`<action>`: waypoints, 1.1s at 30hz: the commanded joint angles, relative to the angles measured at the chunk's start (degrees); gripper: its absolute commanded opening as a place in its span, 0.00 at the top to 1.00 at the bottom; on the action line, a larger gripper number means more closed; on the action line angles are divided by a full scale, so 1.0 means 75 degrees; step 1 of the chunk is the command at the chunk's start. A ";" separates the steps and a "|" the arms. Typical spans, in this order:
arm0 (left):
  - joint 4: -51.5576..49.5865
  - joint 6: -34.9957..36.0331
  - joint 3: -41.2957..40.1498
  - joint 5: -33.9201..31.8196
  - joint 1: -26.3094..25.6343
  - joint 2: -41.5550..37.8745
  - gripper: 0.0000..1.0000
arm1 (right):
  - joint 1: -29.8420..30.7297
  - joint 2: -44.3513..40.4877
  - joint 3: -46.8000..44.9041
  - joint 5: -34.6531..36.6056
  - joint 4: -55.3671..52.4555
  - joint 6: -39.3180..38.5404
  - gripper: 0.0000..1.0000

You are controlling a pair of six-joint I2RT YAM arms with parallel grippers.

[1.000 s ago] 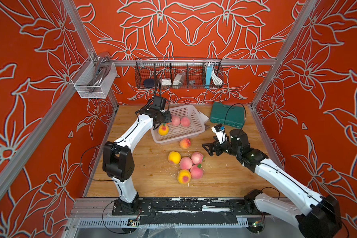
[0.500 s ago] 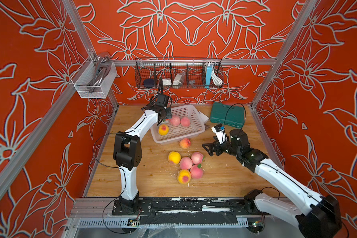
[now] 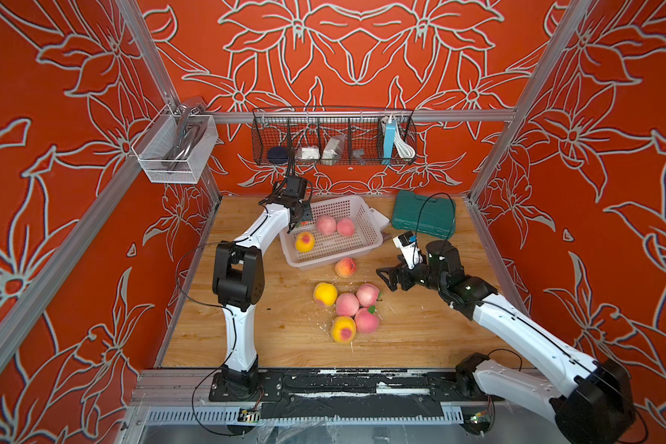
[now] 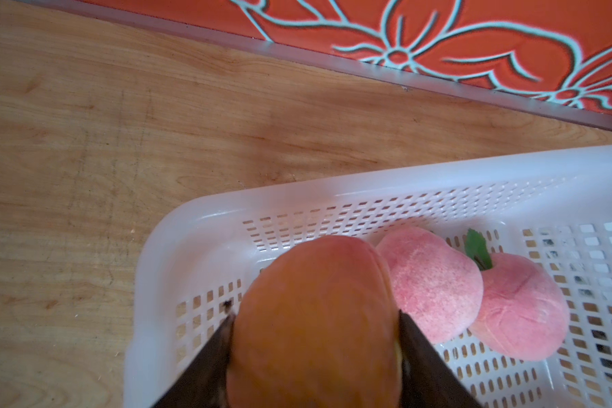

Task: Put the peaches into the basket
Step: Place the peach in the basket.

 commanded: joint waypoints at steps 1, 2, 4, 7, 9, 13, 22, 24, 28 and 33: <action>0.0096 0.0071 0.0010 -0.0116 0.0061 0.0252 0.48 | -0.0030 0.0015 -0.0064 0.0100 0.0092 0.0016 0.01; 0.0085 0.0070 0.0008 -0.0117 0.0066 0.0293 0.48 | -0.0024 0.0010 -0.0065 0.0100 0.0084 0.0024 0.01; 0.0096 0.0069 0.0007 -0.0137 0.0067 0.0329 0.48 | -0.0027 0.0017 -0.0076 0.0100 0.0083 0.0018 0.01; 0.0084 0.0062 0.0012 -0.0140 0.0077 0.0392 0.48 | -0.0027 0.0017 -0.0076 0.0089 0.0093 0.0014 0.01; 0.0081 0.0069 -0.0017 -0.0152 0.0078 0.0402 0.48 | -0.0018 0.0007 -0.0077 0.0093 0.0094 0.0023 0.01; 0.0118 0.0052 -0.0139 -0.0184 0.0078 0.0389 0.48 | -0.0027 0.0015 -0.0087 0.0100 0.0104 0.0022 0.01; 0.0172 0.0043 -0.0256 -0.0243 0.0078 0.0478 0.47 | -0.0025 0.0014 -0.0086 0.0124 0.0094 0.0019 0.01; 0.0178 0.0024 -0.0257 -0.0245 0.0078 0.0483 0.47 | -0.0023 0.0015 -0.0087 0.0124 0.0095 0.0015 0.01; 0.0196 0.0025 -0.0239 -0.0245 0.0077 0.0528 0.47 | -0.0023 0.0010 -0.0088 0.0135 0.0092 0.0021 0.01; 0.0195 0.0048 -0.0231 -0.0223 0.0078 0.0589 0.45 | -0.0020 -0.0011 -0.0077 0.0148 0.0063 0.0022 0.01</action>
